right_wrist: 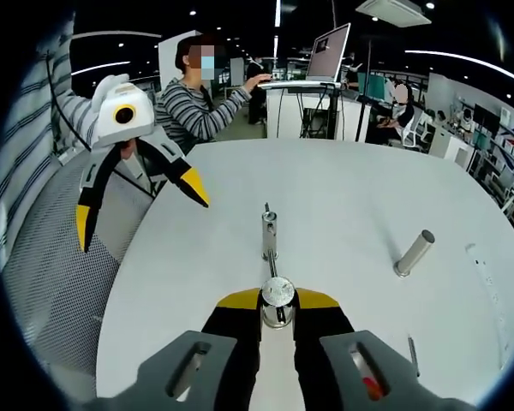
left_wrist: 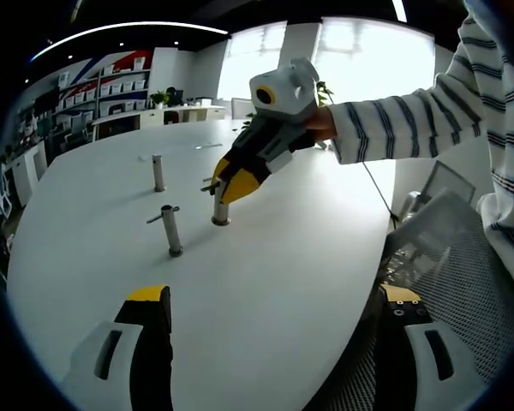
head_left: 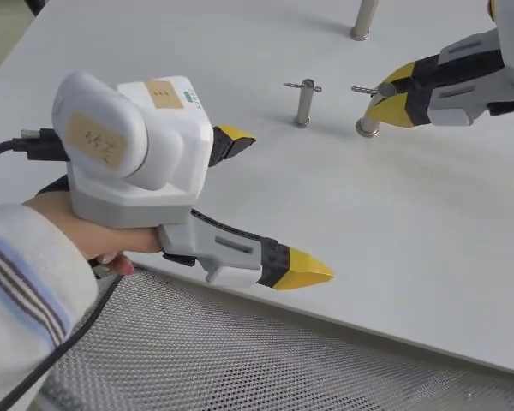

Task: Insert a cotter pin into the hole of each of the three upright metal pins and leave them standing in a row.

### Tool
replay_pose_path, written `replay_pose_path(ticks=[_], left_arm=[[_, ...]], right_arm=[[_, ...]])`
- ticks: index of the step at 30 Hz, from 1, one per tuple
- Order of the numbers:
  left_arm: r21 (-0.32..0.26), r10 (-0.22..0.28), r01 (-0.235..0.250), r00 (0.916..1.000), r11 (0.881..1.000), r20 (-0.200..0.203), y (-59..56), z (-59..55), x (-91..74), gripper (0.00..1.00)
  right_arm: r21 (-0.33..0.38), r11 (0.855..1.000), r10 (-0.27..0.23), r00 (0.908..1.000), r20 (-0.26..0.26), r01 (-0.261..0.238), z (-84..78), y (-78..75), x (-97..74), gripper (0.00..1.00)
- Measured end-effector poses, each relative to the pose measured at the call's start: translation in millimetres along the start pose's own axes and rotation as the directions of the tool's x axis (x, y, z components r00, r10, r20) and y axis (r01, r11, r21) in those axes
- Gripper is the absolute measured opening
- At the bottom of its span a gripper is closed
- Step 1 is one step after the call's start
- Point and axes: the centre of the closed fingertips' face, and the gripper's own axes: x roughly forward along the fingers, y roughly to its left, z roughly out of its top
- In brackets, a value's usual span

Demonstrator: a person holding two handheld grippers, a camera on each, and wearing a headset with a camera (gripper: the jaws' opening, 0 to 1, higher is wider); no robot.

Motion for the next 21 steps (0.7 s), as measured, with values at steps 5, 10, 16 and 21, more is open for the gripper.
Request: replay_pose_path(ticks=[5, 10, 16, 21], left_arm=[[-0.008, -0.009, 0.009, 1.0, 1.0, -0.004, -1.6, -1.3, 0.1, 0.99], [-0.009, -0.01, 0.01, 0.9999, 1.0, -0.014, -2.7, -3.9, 0.0, 0.99], [-0.009, -0.017, 0.016, 0.9996, 1.0, -0.023, -3.6, -5.4, -0.4, 0.99], [-0.001, -0.017, 0.017, 0.9992, 1.0, -0.035, -1.5, -5.3, 1.0, 0.99]], right_arm=[[0.007, 1.0, 0.008, 1.0, 0.002, -0.008, -0.7, 1.8, 1.2, 0.08], [0.018, 1.0, 0.001, 1.0, 0.006, -0.001, -1.9, 1.8, 3.0, 0.08], [0.023, 1.0, 0.003, 0.9998, 0.018, -0.003, -1.1, 3.9, 4.0, 0.08], [0.021, 1.0, 0.003, 0.9998, 0.019, -0.003, -1.2, 4.6, 4.4, 0.08]])
